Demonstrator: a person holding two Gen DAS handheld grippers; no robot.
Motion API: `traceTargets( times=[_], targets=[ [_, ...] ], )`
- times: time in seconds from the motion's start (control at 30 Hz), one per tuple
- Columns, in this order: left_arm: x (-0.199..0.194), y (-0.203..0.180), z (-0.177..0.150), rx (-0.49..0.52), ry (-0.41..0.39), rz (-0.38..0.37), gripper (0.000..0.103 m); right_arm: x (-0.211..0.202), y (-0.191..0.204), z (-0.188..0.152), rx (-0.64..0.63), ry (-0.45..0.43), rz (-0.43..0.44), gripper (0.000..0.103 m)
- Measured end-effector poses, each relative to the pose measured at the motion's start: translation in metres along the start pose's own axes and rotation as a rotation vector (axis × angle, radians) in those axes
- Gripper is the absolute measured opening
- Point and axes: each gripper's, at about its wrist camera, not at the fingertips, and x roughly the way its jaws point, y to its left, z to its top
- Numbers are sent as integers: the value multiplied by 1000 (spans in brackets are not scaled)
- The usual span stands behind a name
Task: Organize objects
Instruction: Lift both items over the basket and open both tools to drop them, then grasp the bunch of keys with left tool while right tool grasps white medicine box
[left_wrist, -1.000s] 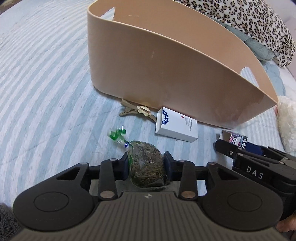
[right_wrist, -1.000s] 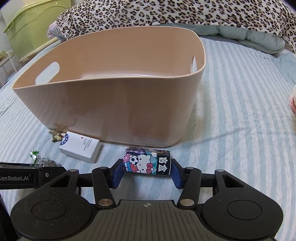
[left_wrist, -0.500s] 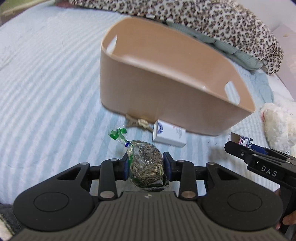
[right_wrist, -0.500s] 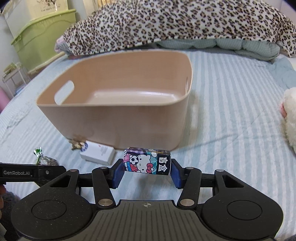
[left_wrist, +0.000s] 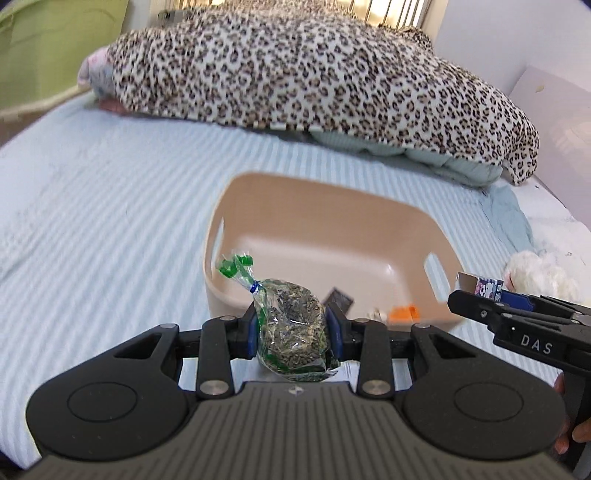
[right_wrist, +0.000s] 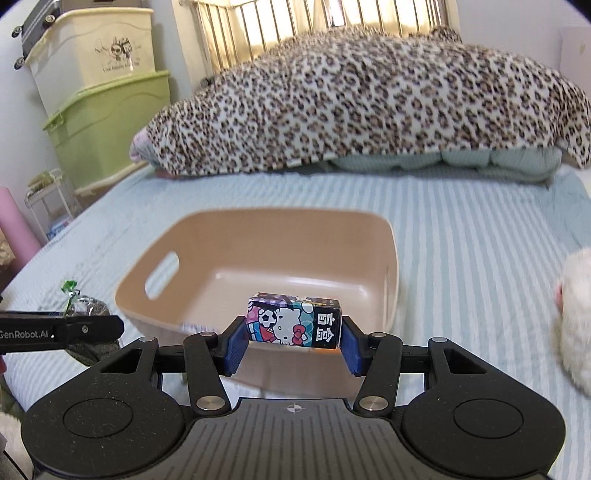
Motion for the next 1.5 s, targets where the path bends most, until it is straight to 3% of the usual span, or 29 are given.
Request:
traceTargets(
  times=[0.33, 0.8, 0.83, 0.9, 0.97, 1.0, 1.17, 1.5],
  targets=[
    [42, -9, 36, 67, -34, 47, 38, 27, 12, 28, -22, -37, -15, 49],
    [121, -17, 18, 176, 146, 118, 39, 93, 20, 10, -63, 113, -91, 49],
    [119, -15, 18, 163, 147, 108, 39, 94, 19, 9, -63, 123, -92, 57],
    [112, -13, 20, 138, 141, 89, 42, 93, 19, 7, -61, 132, -96, 61],
    [101, -14, 23, 136, 127, 86, 68, 87, 20, 7, -60, 124, -103, 71],
    [93, -14, 24, 142, 108, 86, 72, 83, 20, 7, -61, 114, -106, 74],
    [63, -11, 28, 151, 106, 58, 73, 60, 19, 11, -44, 76, -110, 91],
    [35, 6, 1, 202, 137, 67, 76, 25, 23, -6, -19, 79, -90, 101]
  ],
)
